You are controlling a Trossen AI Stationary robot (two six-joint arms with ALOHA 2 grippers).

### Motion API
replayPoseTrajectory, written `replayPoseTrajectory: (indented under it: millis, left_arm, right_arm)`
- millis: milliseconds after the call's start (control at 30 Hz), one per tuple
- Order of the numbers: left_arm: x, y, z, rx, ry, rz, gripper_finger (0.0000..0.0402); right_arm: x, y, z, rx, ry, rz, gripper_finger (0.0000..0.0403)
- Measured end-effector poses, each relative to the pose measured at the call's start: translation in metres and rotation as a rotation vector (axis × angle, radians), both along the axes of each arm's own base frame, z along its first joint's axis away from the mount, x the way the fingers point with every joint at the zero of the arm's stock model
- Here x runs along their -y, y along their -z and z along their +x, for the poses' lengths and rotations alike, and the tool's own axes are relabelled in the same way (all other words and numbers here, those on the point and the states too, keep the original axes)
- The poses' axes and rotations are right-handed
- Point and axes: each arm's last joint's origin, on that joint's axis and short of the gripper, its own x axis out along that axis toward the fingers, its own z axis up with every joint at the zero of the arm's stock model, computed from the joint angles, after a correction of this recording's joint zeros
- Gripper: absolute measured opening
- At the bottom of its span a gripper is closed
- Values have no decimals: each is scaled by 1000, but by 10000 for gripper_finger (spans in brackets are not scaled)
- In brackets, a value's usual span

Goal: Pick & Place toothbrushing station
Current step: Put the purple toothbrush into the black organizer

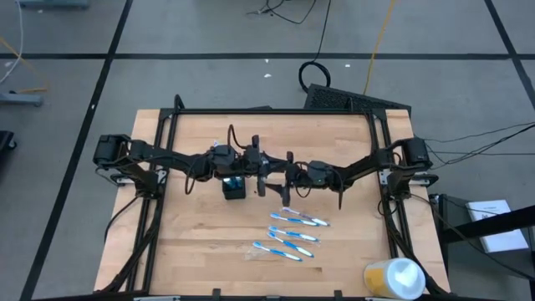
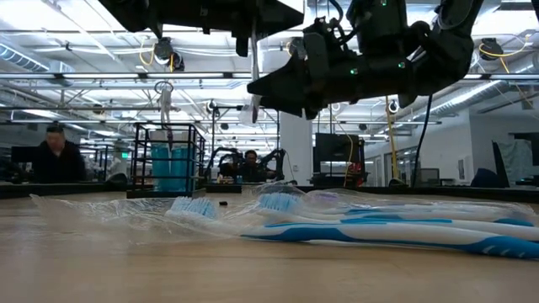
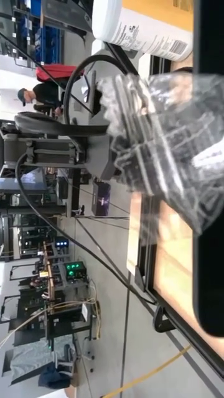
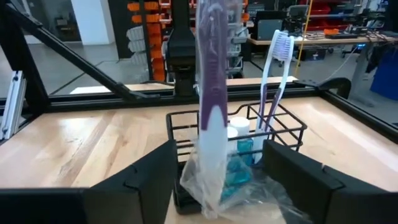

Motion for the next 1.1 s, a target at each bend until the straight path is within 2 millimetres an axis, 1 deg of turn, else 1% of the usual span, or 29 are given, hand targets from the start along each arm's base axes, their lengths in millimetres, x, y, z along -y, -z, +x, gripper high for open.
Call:
replayPoseTrajectory:
  millis: [200,500,567,600,767,867,967,1100]
  left_arm:
    - [0,0,0,0,17,-3,1]
    - [2,1,0,-5,82,-44,5]
    - [3,1,0,-5,89,-54,9]
    - [3,1,0,-5,91,-55,9]
    - [4,-1,0,9,86,-37,6]
    - [4,-3,-1,20,58,-11,19]
    - [6,-5,-2,29,56,28,57]
    - [8,-7,-3,33,61,59,126]
  right_arm:
    - [0,0,0,2,8,-6,166]
    - [0,2,-2,-19,2,-98,40]
    - [0,3,-2,-23,-4,-117,33]
    - [0,3,-2,-24,-14,-124,19]
    - [0,3,-2,-24,-23,-120,14]
    - [0,3,-2,-29,-24,-120,14]
    - [0,5,-2,-39,-24,-120,14]
    - [0,2,-3,-30,-23,-120,14]
